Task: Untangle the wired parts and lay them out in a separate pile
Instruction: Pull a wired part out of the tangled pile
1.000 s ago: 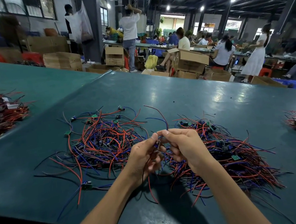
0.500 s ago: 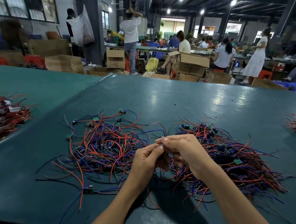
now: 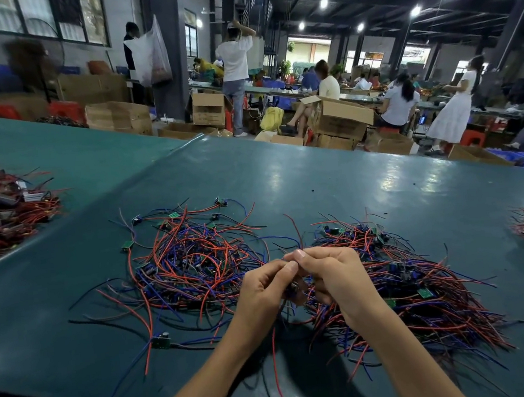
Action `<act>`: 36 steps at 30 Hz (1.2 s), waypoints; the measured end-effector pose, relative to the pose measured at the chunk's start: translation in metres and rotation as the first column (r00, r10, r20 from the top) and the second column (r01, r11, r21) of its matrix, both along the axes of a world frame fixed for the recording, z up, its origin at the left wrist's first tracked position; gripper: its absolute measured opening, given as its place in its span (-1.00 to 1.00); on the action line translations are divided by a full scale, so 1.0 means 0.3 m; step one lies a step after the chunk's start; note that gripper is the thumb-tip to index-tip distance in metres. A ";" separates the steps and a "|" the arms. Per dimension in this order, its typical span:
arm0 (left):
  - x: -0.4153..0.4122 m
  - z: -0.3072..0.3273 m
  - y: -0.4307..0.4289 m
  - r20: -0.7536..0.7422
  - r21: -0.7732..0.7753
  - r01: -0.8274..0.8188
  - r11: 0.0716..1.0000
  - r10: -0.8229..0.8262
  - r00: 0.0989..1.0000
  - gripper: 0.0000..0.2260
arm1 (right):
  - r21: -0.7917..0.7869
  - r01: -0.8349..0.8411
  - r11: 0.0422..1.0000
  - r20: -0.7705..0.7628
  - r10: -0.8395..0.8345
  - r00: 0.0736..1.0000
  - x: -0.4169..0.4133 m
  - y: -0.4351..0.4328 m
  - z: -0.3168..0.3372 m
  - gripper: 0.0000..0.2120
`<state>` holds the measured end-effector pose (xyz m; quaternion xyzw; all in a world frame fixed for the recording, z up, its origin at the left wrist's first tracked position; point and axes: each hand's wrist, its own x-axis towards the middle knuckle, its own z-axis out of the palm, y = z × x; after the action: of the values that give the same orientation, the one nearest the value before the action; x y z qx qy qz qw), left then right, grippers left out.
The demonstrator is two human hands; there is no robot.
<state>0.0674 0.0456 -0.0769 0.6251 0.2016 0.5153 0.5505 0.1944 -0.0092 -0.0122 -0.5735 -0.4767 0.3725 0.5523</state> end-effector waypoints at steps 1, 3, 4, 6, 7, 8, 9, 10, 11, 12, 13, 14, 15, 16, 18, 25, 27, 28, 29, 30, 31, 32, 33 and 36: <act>-0.002 0.000 0.002 0.010 -0.004 0.001 1.000 0.000 1.000 -0.77 | -0.002 -0.001 1.000 0.007 0.001 1.000 -0.003 -0.003 -0.004 -0.79; -0.006 -0.003 0.007 0.015 -0.014 0.018 1.000 -0.017 1.000 -0.81 | -0.008 -0.001 1.000 -0.003 0.001 1.000 -0.005 -0.007 -0.013 -0.80; -0.007 -0.005 0.008 0.005 -0.016 0.026 1.000 -0.026 1.000 -0.81 | -0.012 0.000 1.000 -0.010 0.000 1.000 -0.004 -0.008 -0.017 -0.79; -0.005 -0.010 0.010 -0.039 0.013 0.019 1.000 -0.018 0.999 -0.82 | -0.021 0.012 1.000 -0.023 -0.013 1.000 0.000 -0.011 -0.022 -0.78; -0.004 -0.013 0.010 -0.068 0.042 0.004 0.999 -0.002 0.998 -0.83 | -0.025 0.023 0.999 -0.034 -0.024 0.999 0.001 -0.012 -0.023 -0.78; -0.003 -0.017 0.011 -0.098 0.076 -0.019 0.997 0.026 0.995 -0.84 | -0.029 0.037 0.999 -0.050 -0.039 0.998 0.003 -0.011 -0.023 -0.77; -0.002 -0.021 0.011 -0.132 0.117 -0.047 0.992 0.062 0.989 -0.84 | -0.031 0.056 0.998 -0.071 -0.058 0.996 0.006 -0.011 -0.020 -0.76; -0.001 -0.025 0.013 -0.171 0.164 -0.075 0.984 0.103 0.980 -0.83 | -0.033 0.076 0.997 -0.094 -0.079 0.992 0.011 -0.011 -0.013 -0.76; 0.000 -0.028 0.013 -0.206 0.214 -0.100 0.972 0.145 0.968 -0.81 | -0.035 0.092 0.995 -0.117 -0.096 0.989 0.018 -0.011 -0.004 -0.75; 0.003 -0.029 0.012 -0.230 0.255 -0.120 0.959 0.180 0.956 -0.79 | -0.037 0.101 0.994 -0.135 -0.105 0.985 0.025 -0.010 0.006 -0.75; 0.007 -0.028 0.010 -0.237 0.278 -0.136 0.951 0.205 0.950 -0.77 | -0.042 0.100 0.994 -0.148 -0.105 0.983 0.031 -0.009 0.018 -0.75; 0.010 -0.025 0.008 -0.233 0.285 -0.151 0.947 0.221 0.947 -0.78 | -0.053 0.092 0.994 -0.161 -0.099 0.982 0.032 -0.009 0.028 -0.75; 0.011 -0.021 0.007 -0.222 0.287 -0.167 0.943 0.235 0.946 -0.80 | -0.069 0.077 0.995 -0.187 -0.089 0.978 0.031 -0.010 0.036 -0.76; 0.011 -0.020 0.009 -0.208 0.291 -0.182 0.939 0.248 0.946 -0.82 | -0.085 0.059 0.995 -0.230 -0.077 0.970 0.027 -0.010 0.042 -0.76; 0.006 -0.025 0.014 -0.198 0.301 -0.201 0.932 0.267 0.943 -0.84 | -0.092 0.026 0.995 -0.355 -0.057 0.933 0.020 -0.007 0.050 -0.78; 0.010 -0.030 0.014 -0.247 0.210 -0.111 0.971 0.163 0.955 -0.80 | -0.033 0.046 0.998 -0.325 -0.054 0.944 0.056 0.001 0.090 -0.80; 0.004 -0.032 0.024 -0.279 0.183 -0.084 0.980 0.134 0.951 -0.80 | -0.012 0.071 0.997 -0.269 -0.072 0.960 0.062 0.008 0.082 -0.80; 0.004 -0.032 0.027 -0.286 0.158 -0.068 0.985 0.111 0.952 -0.80 | 0.025 0.101 0.995 -0.215 -0.093 0.972 0.064 0.010 0.079 -0.79; 0.003 -0.032 0.027 -0.280 0.122 -0.040 0.992 0.073 0.957 -0.80 | 0.087 0.136 0.987 -0.114 -0.125 0.986 0.067 0.011 0.076 -0.79; 0.004 -0.031 0.026 -0.262 0.075 -0.003 0.997 0.022 0.965 -0.80 | 0.169 0.164 0.972 0.045 -0.174 0.984 0.074 0.013 0.073 -0.79; 0.004 -0.030 0.024 -0.236 0.020 0.040 0.999 -0.034 0.971 -0.80 | 0.264 0.180 0.948 0.242 -0.246 0.939 0.087 0.014 0.069 -0.79; 0.004 -0.028 0.022 -0.212 -0.029 0.078 0.997 -0.082 0.974 -0.80 | 0.361 0.175 0.916 0.423 -0.328 0.845 0.104 0.014 0.066 -0.80; 0.003 -0.025 0.020 -0.196 -0.063 0.109 0.992 -0.120 0.973 -0.81 | 0.440 0.145 0.886 0.547 -0.393 0.739 0.119 0.016 0.063 -0.79; 0.002 -0.019 0.020 -0.173 -0.106 0.183 0.977 -0.199 0.965 -0.81 | 0.503 0.142 0.853 0.616 -0.469 0.633 0.143 0.029 0.042 -0.78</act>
<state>0.0679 0.0515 -0.0826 0.6612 0.2129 0.3907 0.6040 0.2374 -0.0005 0.0004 -0.6178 -0.6134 -0.0927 0.4832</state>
